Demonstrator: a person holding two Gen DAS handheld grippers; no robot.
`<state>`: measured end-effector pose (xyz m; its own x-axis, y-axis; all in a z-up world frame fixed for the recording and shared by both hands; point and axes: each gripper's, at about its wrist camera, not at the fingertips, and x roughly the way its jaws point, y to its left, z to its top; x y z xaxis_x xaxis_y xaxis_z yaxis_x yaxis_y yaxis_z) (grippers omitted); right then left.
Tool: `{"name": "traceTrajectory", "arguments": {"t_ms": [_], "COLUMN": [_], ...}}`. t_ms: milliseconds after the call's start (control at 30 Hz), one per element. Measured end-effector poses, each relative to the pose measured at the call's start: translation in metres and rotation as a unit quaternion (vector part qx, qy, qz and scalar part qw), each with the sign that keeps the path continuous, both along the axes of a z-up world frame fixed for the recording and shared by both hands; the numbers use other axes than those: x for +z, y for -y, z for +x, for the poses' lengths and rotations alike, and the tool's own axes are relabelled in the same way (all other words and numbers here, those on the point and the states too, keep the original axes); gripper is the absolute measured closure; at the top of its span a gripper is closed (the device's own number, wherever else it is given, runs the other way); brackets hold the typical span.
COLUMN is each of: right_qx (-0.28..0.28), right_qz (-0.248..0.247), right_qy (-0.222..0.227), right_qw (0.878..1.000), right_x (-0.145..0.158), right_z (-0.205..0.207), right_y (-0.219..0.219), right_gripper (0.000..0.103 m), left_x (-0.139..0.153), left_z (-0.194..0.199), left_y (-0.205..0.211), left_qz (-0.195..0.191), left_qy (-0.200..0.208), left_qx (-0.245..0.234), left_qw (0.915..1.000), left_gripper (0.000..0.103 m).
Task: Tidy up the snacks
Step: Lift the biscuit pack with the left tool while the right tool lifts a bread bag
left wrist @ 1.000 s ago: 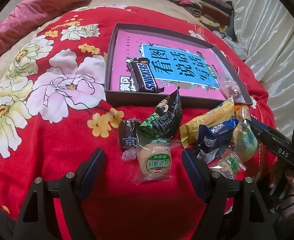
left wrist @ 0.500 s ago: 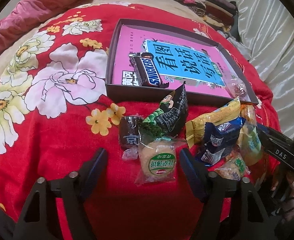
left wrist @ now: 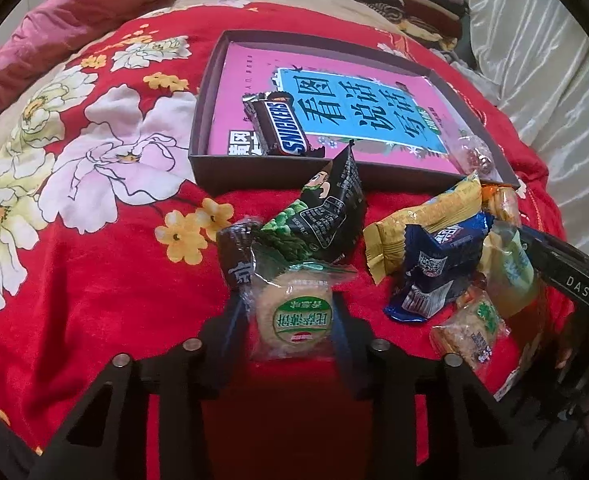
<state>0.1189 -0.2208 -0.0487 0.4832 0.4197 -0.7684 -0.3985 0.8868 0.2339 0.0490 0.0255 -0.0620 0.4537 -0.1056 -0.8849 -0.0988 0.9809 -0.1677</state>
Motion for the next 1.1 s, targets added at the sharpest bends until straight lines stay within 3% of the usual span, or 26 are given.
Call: {"name": "traceTrajectory", "arguments": {"t_ms": [600,1100], "right_qx": [-0.007,0.004], "right_qz": [0.044,0.064], "right_qy": [0.064,0.097], "right_qw": [0.997,0.993], "right_x": [0.029,0.045], "right_z": [-0.009,-0.016], "right_y": [0.01,0.01], "right_gripper": [0.067,0.067], "left_x": [0.032,0.055], "left_z": [-0.009,-0.012], "left_y": [-0.017,-0.016], "left_qz": [-0.033,-0.029], "left_qy": [0.028,0.055], "left_qx": [0.019,0.02], "left_qw": [0.9989,0.9979], "left_gripper": [0.068,0.069]}}
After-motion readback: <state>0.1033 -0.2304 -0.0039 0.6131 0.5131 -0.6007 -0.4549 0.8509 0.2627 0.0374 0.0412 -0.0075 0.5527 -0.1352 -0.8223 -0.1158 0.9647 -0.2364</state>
